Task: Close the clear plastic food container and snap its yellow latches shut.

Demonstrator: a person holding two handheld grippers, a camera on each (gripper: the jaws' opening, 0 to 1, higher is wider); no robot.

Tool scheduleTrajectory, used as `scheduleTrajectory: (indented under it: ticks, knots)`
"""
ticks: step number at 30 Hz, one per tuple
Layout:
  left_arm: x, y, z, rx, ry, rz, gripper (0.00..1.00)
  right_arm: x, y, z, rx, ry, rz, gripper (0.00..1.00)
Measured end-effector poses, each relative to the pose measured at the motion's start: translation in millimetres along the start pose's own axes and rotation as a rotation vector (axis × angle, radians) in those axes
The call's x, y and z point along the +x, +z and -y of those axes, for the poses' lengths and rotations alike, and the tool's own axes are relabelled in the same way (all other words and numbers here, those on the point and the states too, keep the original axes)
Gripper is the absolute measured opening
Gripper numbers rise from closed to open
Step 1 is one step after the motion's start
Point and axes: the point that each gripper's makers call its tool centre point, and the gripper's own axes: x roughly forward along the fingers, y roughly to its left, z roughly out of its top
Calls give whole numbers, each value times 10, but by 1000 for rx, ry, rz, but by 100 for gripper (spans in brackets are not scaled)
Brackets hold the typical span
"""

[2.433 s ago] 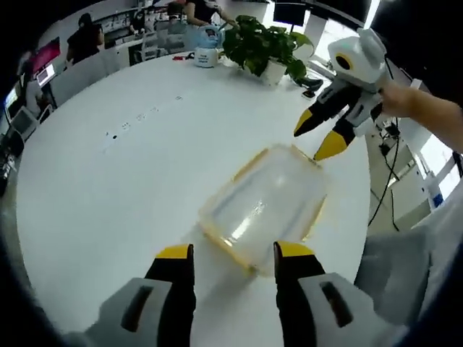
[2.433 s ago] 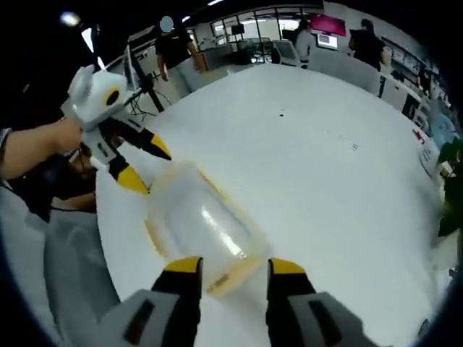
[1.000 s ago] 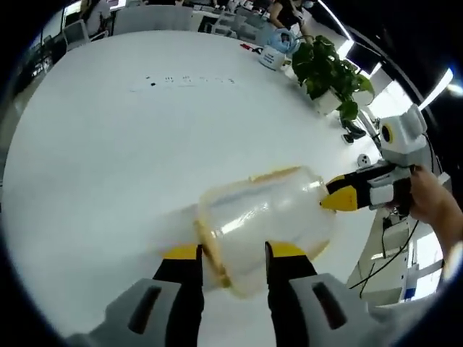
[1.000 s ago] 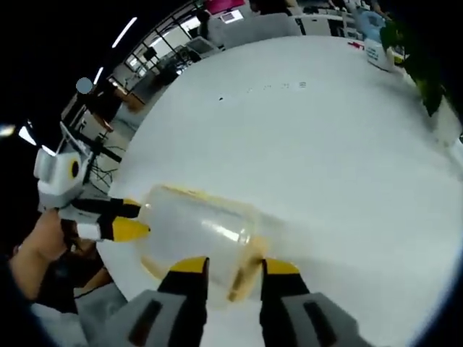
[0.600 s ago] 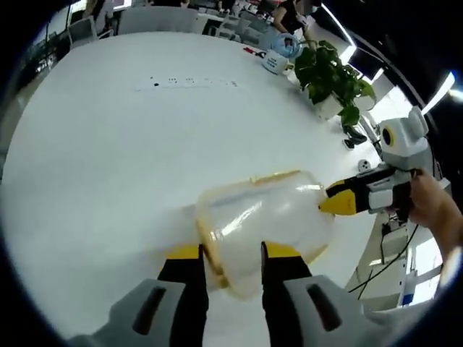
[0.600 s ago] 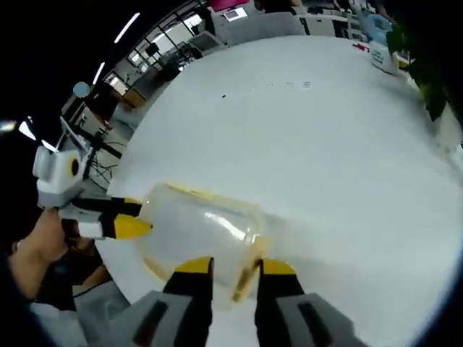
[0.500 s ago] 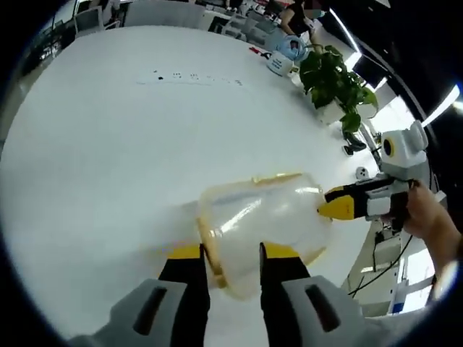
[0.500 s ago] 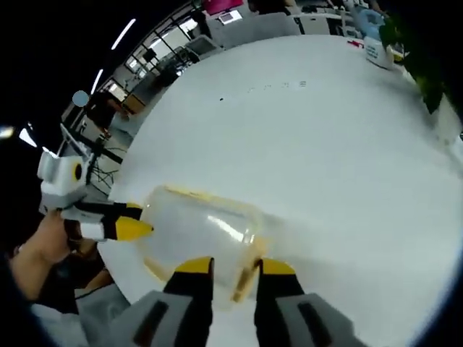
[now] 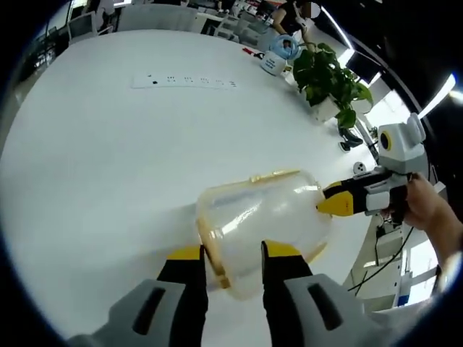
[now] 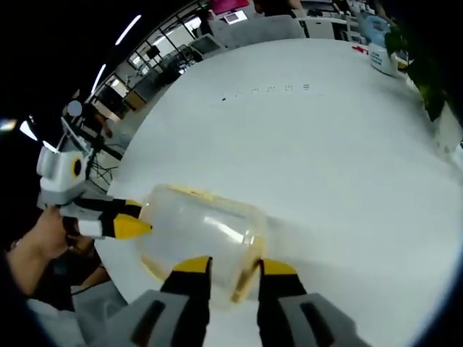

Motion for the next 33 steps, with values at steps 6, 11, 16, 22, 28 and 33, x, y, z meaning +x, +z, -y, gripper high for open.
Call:
scheduleTrajectory:
  ticks: [6,11,16,22,28,33]
  knots:
    - [-4,10,1,7,-5,9,27,-16,20,-14,-102,-31,-30,24]
    - [-14,23,1,15,-19,14,29,-10,57,-23,-159,-36,-47,25]
    - [-34,35,-12,42,-29,17,30,-10,76,-7,-193,-45,-46,28]
    - [-98,110,-49,41,-28,56,34,-20,88,-56,-226,-35,-29,31]
    - [-148,151,-15,128,-20,56,35,-81,155,-21,-289,-61,-44,30]
    - [-164,153,38,225,-11,23,35,-144,218,-38,-383,-78,-64,28]
